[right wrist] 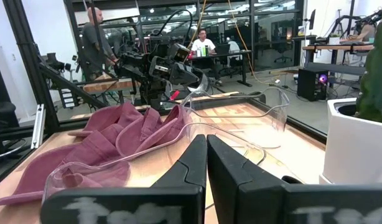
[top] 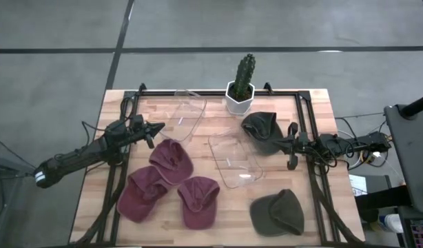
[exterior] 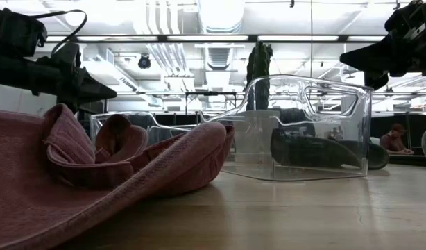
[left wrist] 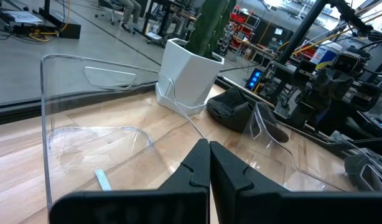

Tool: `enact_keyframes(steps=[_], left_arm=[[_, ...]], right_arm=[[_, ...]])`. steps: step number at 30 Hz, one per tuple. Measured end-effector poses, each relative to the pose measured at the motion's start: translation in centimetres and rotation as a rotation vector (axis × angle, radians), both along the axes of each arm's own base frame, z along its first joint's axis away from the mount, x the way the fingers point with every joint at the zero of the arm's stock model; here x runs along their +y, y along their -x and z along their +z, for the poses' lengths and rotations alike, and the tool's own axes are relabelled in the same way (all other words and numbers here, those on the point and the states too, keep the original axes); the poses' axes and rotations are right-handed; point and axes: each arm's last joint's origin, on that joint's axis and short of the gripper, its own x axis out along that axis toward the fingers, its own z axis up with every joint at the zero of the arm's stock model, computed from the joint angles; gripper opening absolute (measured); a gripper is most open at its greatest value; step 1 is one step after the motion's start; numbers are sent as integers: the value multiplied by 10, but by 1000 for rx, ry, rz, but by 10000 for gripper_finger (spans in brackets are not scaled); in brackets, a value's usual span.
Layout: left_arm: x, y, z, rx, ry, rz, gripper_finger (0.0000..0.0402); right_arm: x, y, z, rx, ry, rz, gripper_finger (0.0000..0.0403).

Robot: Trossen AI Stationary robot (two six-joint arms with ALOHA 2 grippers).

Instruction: Pick & Place hat

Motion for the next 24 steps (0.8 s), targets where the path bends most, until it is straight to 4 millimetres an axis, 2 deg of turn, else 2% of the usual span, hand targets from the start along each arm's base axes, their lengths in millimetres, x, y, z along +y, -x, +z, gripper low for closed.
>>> enact_keyframes(steps=[12, 19, 24], left_arm=[[0, 0, 0, 0, 0, 0, 3], [0, 0, 0, 0, 0, 0, 3], [0, 0, 0, -4, 5, 1, 3]], right_arm=[[0, 0, 3, -30, -19, 1, 9], [-2, 3, 17, -258, -413, -10, 9], [-6, 7, 29, -427, -558, -58, 9]])
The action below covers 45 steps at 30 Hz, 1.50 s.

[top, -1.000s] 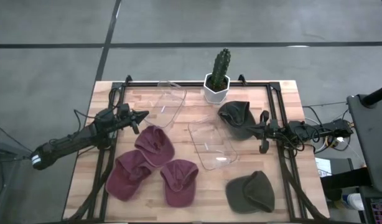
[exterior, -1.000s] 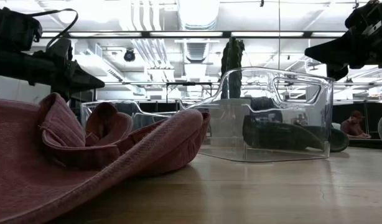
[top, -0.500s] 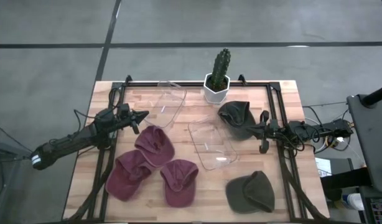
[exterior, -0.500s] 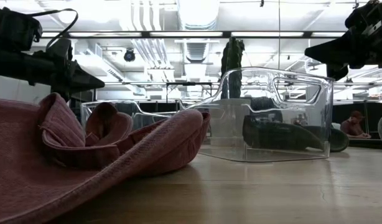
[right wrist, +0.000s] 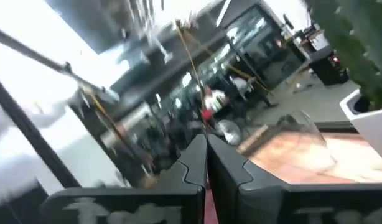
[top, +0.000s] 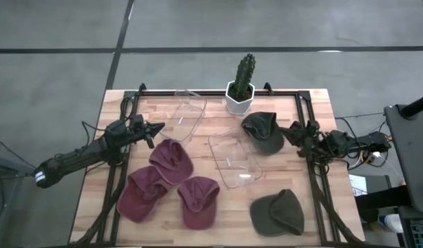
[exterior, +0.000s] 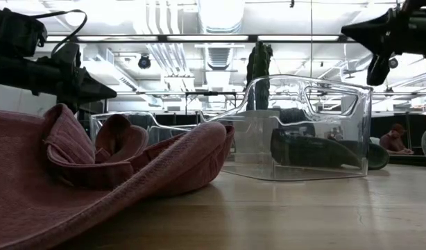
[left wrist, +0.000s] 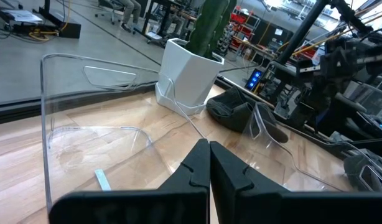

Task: Pick & Place hat
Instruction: Put the top black cap into the bottom transparent bin

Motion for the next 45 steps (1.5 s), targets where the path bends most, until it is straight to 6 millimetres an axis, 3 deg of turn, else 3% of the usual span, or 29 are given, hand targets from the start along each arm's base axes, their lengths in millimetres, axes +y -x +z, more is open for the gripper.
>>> enact_keyframes(steps=[3, 8, 10, 18, 30, 40, 45], left_arm=[[0, 0, 0, -46, 79, 14, 3], [0, 0, 5, -307, 497, 74, 3], [1, 0, 4, -353, 589, 116, 3], [2, 0, 4, -422, 708, 163, 3], [6, 3, 4, -602, 857, 338, 3], [7, 4, 3, -667, 925, 376, 3], [6, 3, 4, -625, 867, 364, 3]], right_arm=[[-2, 2, 2, -59, -113, -45, 9], [-2, 1, 1, -78, -177, -4, 9], [-2, 1, 1, -89, -210, 9, 9], [-1, 0, 0, -120, -324, 56, 9], [1, -6, -17, 12, -453, 141, 9], [0, -6, -24, 41, -505, 66, 9], [-2, -6, -25, 37, -513, -19, 9]])
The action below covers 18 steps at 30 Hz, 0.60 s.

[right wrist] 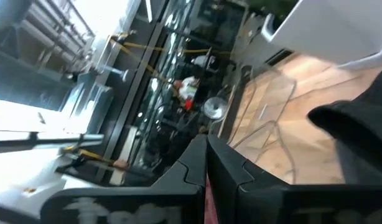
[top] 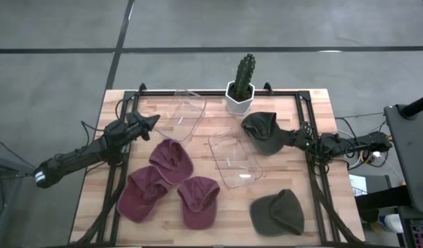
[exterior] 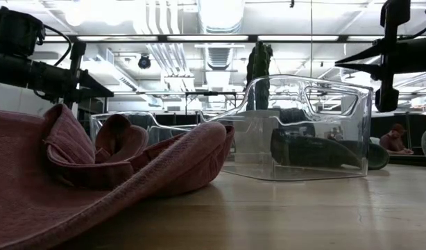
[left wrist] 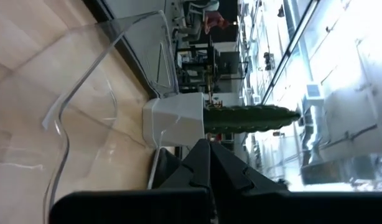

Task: Pick & Place hat
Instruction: Put the top black cap into the bottom transparent bin

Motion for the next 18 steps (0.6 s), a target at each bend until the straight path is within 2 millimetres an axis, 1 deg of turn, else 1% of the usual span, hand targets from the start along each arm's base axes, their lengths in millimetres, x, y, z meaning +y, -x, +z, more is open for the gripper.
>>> enact_keyframes(steps=[6, 18], left_arm=[[0, 0, 0, 71, -82, -19, 3], [0, 0, 0, 67, -77, -22, 3]], right_arm=[[0, -1, -5, 52, 2, -24, 9], [1, -7, -12, 115, -32, -24, 9]])
